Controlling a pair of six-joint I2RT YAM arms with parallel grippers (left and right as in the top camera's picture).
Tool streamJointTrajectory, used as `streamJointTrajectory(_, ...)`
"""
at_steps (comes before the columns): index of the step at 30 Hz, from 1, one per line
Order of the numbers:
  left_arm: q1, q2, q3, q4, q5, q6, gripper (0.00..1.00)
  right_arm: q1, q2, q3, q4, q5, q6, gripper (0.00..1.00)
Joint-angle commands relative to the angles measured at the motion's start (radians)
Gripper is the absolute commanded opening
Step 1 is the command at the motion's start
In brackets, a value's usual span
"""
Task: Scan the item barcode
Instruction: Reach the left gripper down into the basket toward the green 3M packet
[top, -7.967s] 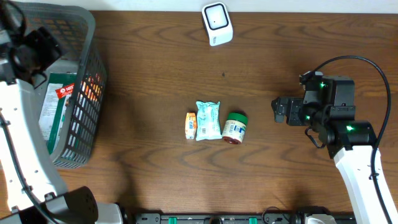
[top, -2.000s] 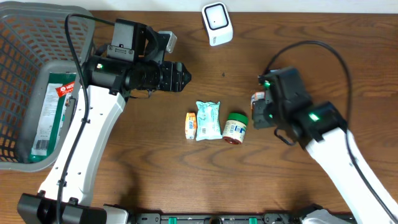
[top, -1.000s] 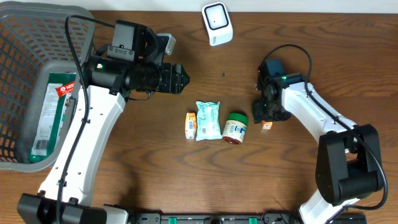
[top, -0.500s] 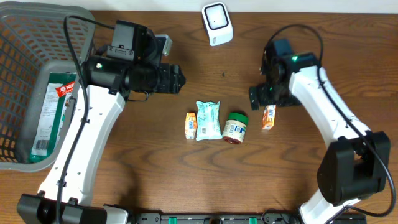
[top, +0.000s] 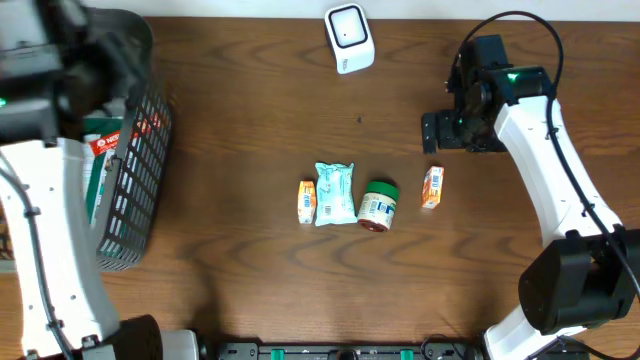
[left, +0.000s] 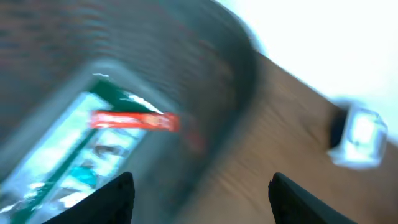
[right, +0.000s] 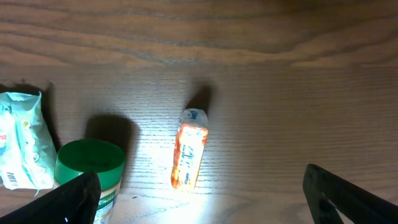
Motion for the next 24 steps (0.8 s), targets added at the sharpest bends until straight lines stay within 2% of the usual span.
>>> streamJointTrajectory(1, 0.110, 0.043, -0.008, 0.025, -0.070, -0.087, 0.70, -0.004, -0.010, -0.002, 0.000, 0.002, -0.006, 0.99)
streamJointTrajectory(7, 0.216, 0.179, -0.009, 0.028, -0.069, -0.128, 0.70, -0.004, -0.010, -0.002, 0.000, 0.003, -0.006, 0.99)
streamJointTrajectory(20, 0.220, 0.476, -0.009, 0.042, -0.066, -0.108, 0.70, -0.005, -0.010, -0.002, 0.000, 0.003, -0.006, 0.99)
streamJointTrajectory(24, 0.220, 0.544, -0.009, 0.047, -0.041, -0.062, 0.70, -0.004, -0.010, -0.002, 0.000, 0.003, -0.006, 0.99)
